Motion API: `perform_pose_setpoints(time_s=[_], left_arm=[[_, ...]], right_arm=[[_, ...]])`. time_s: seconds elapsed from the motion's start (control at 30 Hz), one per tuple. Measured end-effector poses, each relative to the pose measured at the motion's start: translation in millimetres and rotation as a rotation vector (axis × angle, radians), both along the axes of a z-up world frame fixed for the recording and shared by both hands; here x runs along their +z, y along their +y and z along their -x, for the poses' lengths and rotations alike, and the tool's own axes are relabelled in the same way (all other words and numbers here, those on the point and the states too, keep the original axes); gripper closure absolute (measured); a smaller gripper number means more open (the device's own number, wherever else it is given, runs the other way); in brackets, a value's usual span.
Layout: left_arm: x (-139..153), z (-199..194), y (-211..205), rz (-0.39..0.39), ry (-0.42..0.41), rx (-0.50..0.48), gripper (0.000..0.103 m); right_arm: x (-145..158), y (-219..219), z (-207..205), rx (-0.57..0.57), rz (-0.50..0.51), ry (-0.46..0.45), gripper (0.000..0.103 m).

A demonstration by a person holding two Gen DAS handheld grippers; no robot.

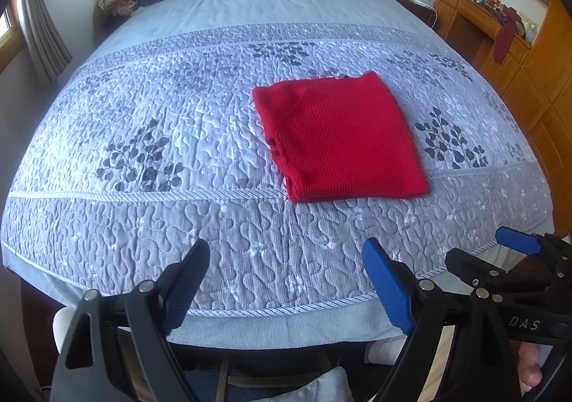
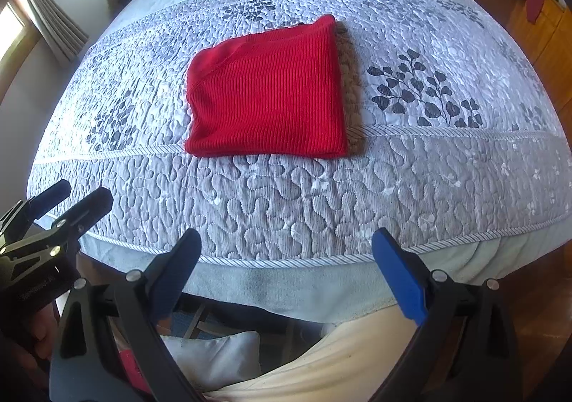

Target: Fold small clothes

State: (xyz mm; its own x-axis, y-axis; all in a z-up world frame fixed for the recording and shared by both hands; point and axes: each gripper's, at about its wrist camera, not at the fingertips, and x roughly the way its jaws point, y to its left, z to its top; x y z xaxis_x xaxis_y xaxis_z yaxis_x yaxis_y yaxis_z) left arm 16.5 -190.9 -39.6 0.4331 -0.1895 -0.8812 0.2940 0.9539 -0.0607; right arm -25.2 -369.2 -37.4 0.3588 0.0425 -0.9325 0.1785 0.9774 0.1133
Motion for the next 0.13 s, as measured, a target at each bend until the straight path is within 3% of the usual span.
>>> perform_pose_setpoints(time_s=[0.13], left_arm=[[-2.3,0.1,-0.5,-0.008,0.0,-0.005,0.016]], right_arm=[[-2.1,-3.3,-1.4,-0.006,-0.002,0.003,0.007]])
